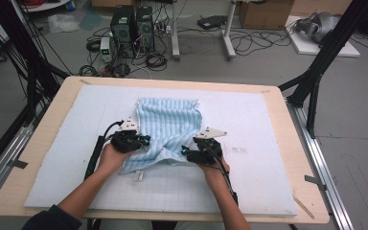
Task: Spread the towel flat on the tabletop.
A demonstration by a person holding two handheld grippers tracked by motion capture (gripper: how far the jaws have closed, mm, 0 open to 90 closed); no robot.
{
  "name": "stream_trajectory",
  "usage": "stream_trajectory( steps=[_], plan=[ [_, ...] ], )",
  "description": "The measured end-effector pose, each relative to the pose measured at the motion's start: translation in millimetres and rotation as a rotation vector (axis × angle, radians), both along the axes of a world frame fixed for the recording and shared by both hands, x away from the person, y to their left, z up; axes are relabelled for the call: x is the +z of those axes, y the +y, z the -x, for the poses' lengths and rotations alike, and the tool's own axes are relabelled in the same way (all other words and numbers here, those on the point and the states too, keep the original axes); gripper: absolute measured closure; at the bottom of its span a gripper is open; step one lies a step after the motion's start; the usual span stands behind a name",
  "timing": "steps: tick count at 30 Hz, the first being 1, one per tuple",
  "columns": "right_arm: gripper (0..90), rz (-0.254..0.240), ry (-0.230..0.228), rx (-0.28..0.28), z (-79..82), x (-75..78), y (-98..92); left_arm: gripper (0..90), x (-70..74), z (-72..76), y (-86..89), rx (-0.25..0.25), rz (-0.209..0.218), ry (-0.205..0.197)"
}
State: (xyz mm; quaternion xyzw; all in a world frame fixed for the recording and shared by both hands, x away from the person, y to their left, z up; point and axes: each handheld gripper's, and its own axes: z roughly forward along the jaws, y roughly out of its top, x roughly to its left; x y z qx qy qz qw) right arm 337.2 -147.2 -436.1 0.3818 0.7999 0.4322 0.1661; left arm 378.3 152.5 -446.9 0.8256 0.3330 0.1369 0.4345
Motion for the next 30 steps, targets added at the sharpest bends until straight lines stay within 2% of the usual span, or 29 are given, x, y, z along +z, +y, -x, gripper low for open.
stream_trajectory(
  steps=[1,2,3,4,6,8,9,12,13,14,18,21,23,25,26,27,28,29,30],
  plan=[
    [40.6,0.002,0.001,0.008,-1.0,-1.0,4.1,87.2,2.9,-1.7,7.5,0.022,0.051,0.003],
    [40.6,0.002,0.001,0.008,-1.0,-1.0,4.1,87.2,2.9,-1.7,7.5,0.022,0.051,0.003],
    [40.2,-0.001,0.017,0.023,-3.4,-3.3,12.9,87.2,6.6,-3.3,16.1,0.053,0.080,-0.014],
    [39.6,0.003,0.021,0.031,-4.9,-4.7,17.4,87.2,6.6,-3.3,16.1,0.053,0.080,-0.014],
    [39.6,0.036,0.035,0.037,-7.1,-8.1,26.9,87.3,8.1,-7.3,30.1,0.101,0.115,-0.020],
    [42.5,0.085,0.047,0.039,-10.6,-12.8,34.5,87.4,7.9,-8.4,34.1,0.115,0.118,-0.020],
    [46.0,0.104,0.049,0.046,-12.6,-15.0,36.9,87.5,7.3,-11.0,40.5,0.145,0.133,-0.023],
    [79.3,0.116,0.032,0.083,-15.6,-12.5,38.6,87.6,7.1,-16.1,47.0,0.193,0.142,-0.025],
    [85.0,0.139,0.022,0.095,-16.2,-11.5,39.4,87.6,7.1,-16.1,47.0,0.193,0.142,-0.025],
    [86.7,0.164,0.010,0.091,-17.3,-10.5,39.0,87.6,6.3,-20.1,49.3,0.227,0.146,-0.020],
    [87.1,0.174,0.011,0.010,-26.3,-6.8,21.1,87.6,4.7,-27.9,49.5,0.270,0.143,-0.018],
    [87.3,0.202,0.003,-0.065,-30.4,-3.9,1.0,87.7,2.0,-31.0,47.4,0.293,0.154,-0.044],
    [87.3,0.227,-0.013,-0.102,-31.9,-2.6,-11.2,87.7,-1.5,-33.5,43.8,0.281,0.158,-0.033],
    [86.9,0.233,-0.012,-0.126,-32.6,-2.9,-16.4,87.7,-1.7,-34.3,36.3,0.267,0.122,-0.044],
    [84.1,0.241,-0.013,-0.136,-32.3,-3.3,-15.8,87.2,-1.7,-34.3,36.3,0.267,0.122,-0.044],
    [77.6,0.243,-0.015,-0.142,-32.3,-3.8,-15.1,84.0,0.6,-33.1,34.9,0.270,0.132,-0.069],
    [72.7,0.242,-0.018,-0.141,-32.0,-4.0,-14.8,72.8,0.6,-33.1,34.9,0.270,0.132,-0.069],
    [69.0,0.231,-0.020,-0.135,-30.6,-3.5,-15.2,60.8,2.6,-33.4,39.8,0.282,0.174,-0.046],
    [65.5,0.218,-0.028,-0.132,-29.0,-2.5,-16.3,55.6,3.9,-32.6,43.2,0.275,0.177,-0.034]
  ],
)
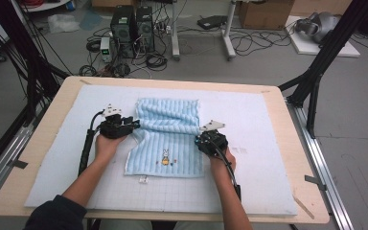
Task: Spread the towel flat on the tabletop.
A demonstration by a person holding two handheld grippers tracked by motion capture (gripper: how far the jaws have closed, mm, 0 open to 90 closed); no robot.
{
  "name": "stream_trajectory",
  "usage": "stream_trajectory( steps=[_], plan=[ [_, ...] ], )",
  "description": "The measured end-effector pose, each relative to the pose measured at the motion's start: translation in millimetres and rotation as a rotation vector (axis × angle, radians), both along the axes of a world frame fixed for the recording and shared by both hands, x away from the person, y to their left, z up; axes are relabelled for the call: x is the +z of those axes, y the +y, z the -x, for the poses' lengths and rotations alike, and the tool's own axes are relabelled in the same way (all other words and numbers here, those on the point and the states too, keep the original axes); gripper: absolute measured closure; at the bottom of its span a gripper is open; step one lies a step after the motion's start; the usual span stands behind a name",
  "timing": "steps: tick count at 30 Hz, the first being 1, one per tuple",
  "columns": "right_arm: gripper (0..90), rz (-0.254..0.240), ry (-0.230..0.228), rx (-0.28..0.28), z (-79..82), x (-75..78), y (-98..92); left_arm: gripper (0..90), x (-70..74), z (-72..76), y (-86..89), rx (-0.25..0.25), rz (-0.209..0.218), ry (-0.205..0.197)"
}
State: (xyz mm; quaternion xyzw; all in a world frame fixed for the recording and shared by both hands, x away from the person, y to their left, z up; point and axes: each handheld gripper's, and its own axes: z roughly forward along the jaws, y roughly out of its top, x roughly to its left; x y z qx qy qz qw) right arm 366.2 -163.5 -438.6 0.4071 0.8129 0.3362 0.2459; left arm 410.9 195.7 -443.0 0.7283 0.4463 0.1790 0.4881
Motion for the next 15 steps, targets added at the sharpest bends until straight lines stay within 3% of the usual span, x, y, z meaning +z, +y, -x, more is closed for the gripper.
stream_trajectory(
  steps=[2,3,7,9,11,13,15],
  plan=[
    [59.5,-0.029,-0.005,0.008,4.4,3.1,-3.2,46.5,1.4,1.2,3.8,0.000,0.000,0.009],
    [58.1,-0.039,-0.013,0.014,7.1,4.8,-5.0,44.3,4.5,5.1,11.7,-0.008,0.022,0.029],
    [52.0,-0.082,-0.038,0.053,22.1,11.2,-9.3,42.7,11.4,18.9,24.6,-0.038,0.002,0.017],
    [48.8,-0.110,-0.034,0.101,30.7,11.8,-9.5,42.6,11.6,27.9,29.9,-0.049,0.002,0.015],
    [47.4,-0.132,-0.004,0.161,37.8,9.0,-6.5,42.7,10.9,35.6,34.9,-0.050,-0.008,0.014],
    [46.8,-0.123,0.027,0.213,41.9,2.3,-1.2,42.8,10.9,41.7,39.0,-0.047,-0.005,0.014],
    [53.2,-0.092,0.050,0.229,45.6,-4.0,4.9,42.8,10.9,47.2,41.5,-0.045,-0.002,0.016]
  ],
)
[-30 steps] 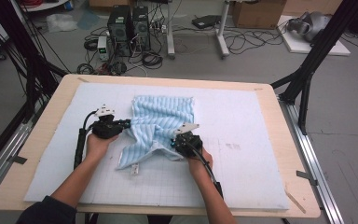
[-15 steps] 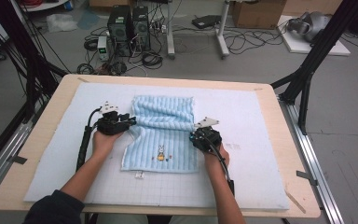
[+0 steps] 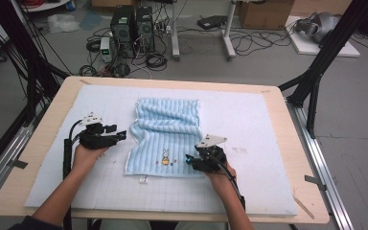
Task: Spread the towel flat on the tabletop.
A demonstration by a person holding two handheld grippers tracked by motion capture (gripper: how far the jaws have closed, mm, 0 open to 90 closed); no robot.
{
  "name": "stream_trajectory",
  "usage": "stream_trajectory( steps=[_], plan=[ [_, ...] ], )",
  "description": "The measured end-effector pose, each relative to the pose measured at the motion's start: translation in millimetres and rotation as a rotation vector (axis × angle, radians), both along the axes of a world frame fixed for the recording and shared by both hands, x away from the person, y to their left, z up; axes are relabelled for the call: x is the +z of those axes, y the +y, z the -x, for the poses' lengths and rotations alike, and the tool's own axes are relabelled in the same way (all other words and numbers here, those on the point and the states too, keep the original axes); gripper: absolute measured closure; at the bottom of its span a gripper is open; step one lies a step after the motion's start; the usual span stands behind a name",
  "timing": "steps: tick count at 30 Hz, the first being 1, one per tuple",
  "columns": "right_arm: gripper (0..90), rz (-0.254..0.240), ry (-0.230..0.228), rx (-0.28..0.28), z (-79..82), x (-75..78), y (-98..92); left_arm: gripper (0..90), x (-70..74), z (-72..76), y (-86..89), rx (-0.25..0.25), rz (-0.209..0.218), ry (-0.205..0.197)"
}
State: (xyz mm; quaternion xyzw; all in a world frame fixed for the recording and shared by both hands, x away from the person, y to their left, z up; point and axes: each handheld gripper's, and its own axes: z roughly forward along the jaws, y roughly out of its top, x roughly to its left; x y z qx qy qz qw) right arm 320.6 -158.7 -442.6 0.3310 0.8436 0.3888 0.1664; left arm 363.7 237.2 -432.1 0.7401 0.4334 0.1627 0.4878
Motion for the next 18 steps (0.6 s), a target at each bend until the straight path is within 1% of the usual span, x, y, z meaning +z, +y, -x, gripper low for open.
stream_trajectory(
  steps=[1,2,3,4,5,6,7,8,9,10,11,12,13,15,16,17,18],
  plan=[
    [61.2,0.029,0.009,0.006,1.2,-2.8,1.5,42.8,0.0,0.0,0.0,0.000,0.000,0.000],
    [68.5,0.022,0.018,0.012,1.9,-4.9,0.8,42.8,-0.4,2.7,0.9,-0.002,0.001,0.001],
    [80.8,0.004,0.027,0.007,2.6,-5.0,-1.5,42.9,-2.3,9.1,1.8,0.000,0.011,0.001],
    [86.0,0.044,0.002,-0.026,5.2,-3.6,-3.1,43.1,-3.4,12.5,2.6,-0.004,0.008,0.003],
    [86.4,0.093,-0.035,-0.058,6.9,-3.1,-5.1,43.1,-3.4,12.5,2.6,-0.004,0.008,0.003],
    [86.4,0.086,-0.035,-0.096,6.8,-3.3,-10.2,43.1,-5.8,19.4,3.2,-0.015,0.005,0.013],
    [85.9,0.062,-0.020,-0.132,7.3,-3.7,-15.6,43.2,-5.8,19.4,3.2,-0.015,0.005,0.013],
    [82.5,0.042,-0.018,-0.148,8.1,-4.5,-20.1,43.1,-8.1,26.3,3.1,-0.024,0.014,0.021],
    [76.0,0.025,-0.019,-0.160,10.4,-4.8,-22.5,43.1,-8.1,26.3,3.1,-0.024,0.014,0.021],
    [71.8,0.012,-0.025,-0.159,12.9,-4.6,-23.9,43.1,-9.2,33.3,2.2,-0.036,0.018,0.031],
    [66.9,0.000,-0.036,-0.155,14.9,-4.2,-24.8,43.1,-9.2,33.3,2.2,-0.036,0.018,0.031],
    [64.7,-0.010,-0.041,-0.160,17.3,-3.4,-25.5,43.1,-9.5,39.7,-0.7,-0.049,0.019,0.030],
    [61.5,-0.017,-0.052,-0.160,19.5,-2.8,-26.0,43.1,-9.4,42.7,-3.0,-0.056,0.018,0.031],
    [56.7,-0.015,-0.067,-0.158,22.8,-2.2,-27.0,43.1,-9.1,46.8,-9.3,-0.075,0.015,0.030],
    [55.9,-0.001,-0.073,-0.156,24.1,-2.2,-27.3,43.1,-8.5,48.1,-13.4,-0.088,0.008,0.026],
    [55.9,-0.001,-0.073,-0.156,24.1,-2.2,-27.3,43.1,-8.5,48.1,-13.4,-0.088,0.008,0.026],
    [53.3,-0.006,-0.071,-0.149,25.4,-1.9,-28.8,43.2,-7.7,49.9,-21.9,-0.116,0.008,0.027]
  ],
)
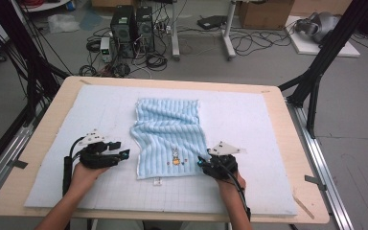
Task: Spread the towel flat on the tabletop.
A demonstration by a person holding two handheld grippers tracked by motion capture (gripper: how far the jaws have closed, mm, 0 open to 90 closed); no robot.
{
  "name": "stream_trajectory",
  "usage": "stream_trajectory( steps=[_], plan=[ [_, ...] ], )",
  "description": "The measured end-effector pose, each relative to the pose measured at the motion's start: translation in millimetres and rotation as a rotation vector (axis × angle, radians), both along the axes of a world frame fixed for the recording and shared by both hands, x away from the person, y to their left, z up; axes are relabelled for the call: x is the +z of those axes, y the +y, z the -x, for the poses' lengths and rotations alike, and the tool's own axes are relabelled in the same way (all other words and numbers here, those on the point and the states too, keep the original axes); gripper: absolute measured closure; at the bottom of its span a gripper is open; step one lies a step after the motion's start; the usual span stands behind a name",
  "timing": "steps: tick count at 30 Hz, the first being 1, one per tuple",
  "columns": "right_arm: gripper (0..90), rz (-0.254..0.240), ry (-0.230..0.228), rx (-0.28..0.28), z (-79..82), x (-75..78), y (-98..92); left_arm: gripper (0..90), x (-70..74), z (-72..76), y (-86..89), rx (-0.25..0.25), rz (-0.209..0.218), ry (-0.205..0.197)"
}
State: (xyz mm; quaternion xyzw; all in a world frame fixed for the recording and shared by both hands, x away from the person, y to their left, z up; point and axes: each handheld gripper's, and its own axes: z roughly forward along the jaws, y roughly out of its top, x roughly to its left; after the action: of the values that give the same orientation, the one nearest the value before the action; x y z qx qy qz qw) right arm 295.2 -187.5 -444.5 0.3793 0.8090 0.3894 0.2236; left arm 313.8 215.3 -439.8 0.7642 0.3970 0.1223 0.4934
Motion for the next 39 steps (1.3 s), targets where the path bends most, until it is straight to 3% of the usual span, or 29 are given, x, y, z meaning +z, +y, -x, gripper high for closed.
stream_trajectory(
  steps=[3,4,7,8,9,10,11,12,13,16,17,19,23,28,35,37,39],
  plan=[
    [52.3,-0.030,0.007,0.014,0.8,-0.1,-0.9,43.4,-1.1,0.5,-9.1,-0.028,-0.013,0.000],
    [52.6,-0.024,0.022,0.022,1.7,-1.9,1.3,43.3,-4.1,-0.4,-17.7,-0.050,-0.034,0.014],
    [60.0,0.022,0.049,0.043,1.6,-6.3,7.2,43.3,-5.7,0.2,-26.3,-0.083,-0.034,0.022],
    [66.3,0.017,0.054,0.047,1.6,-5.8,8.0,43.3,-6.0,1.0,-31.5,-0.095,-0.033,0.023],
    [66.3,0.017,0.054,0.047,1.6,-5.8,8.0,43.3,-6.4,1.8,-36.7,-0.110,-0.031,0.025],
    [76.1,-0.006,0.081,0.063,1.8,-5.9,8.7,43.5,-8.8,2.4,-47.9,-0.131,-0.063,0.028],
    [76.1,-0.006,0.081,0.063,1.8,-5.9,8.7,43.9,-8.8,2.4,-47.9,-0.131,-0.063,0.028],
    [81.3,-0.007,0.093,0.072,2.6,-5.2,9.8,45.0,-12.0,2.9,-59.3,-0.150,-0.149,0.035],
    [82.4,-0.006,0.105,0.074,3.4,-4.3,10.4,46.5,-11.0,4.9,-62.3,-0.148,-0.180,0.009],
    [83.8,-0.007,0.125,0.097,5.7,-2.8,9.8,67.0,-10.8,7.6,-64.0,-0.149,-0.213,-0.018],
    [83.8,-0.015,0.139,0.109,6.7,-2.3,9.2,79.1,-10.6,8.1,-62.9,-0.169,-0.208,-0.020],
    [83.8,-0.025,0.163,0.132,10.4,-1.4,8.6,83.6,-10.2,12.9,-60.2,-0.197,-0.198,-0.010],
    [83.8,-0.023,0.195,0.192,21.6,0.7,8.2,84.3,-8.2,24.5,-50.9,-0.228,-0.182,0.024],
    [83.9,-0.022,0.233,0.256,40.4,2.7,7.2,84.4,-5.5,40.2,-40.3,-0.257,-0.178,0.032],
    [83.3,-0.019,0.282,0.350,67.0,4.9,5.4,84.6,-7.1,79.5,-29.6,-0.346,-0.157,0.072],
    [75.1,-0.021,0.269,0.361,72.1,7.0,4.8,84.3,-5.8,84.4,-26.8,-0.350,-0.137,0.070],
    [63.6,-0.061,0.234,0.317,68.4,10.4,4.6,76.2,-2.0,80.4,-23.4,-0.314,-0.093,0.066]
  ],
)
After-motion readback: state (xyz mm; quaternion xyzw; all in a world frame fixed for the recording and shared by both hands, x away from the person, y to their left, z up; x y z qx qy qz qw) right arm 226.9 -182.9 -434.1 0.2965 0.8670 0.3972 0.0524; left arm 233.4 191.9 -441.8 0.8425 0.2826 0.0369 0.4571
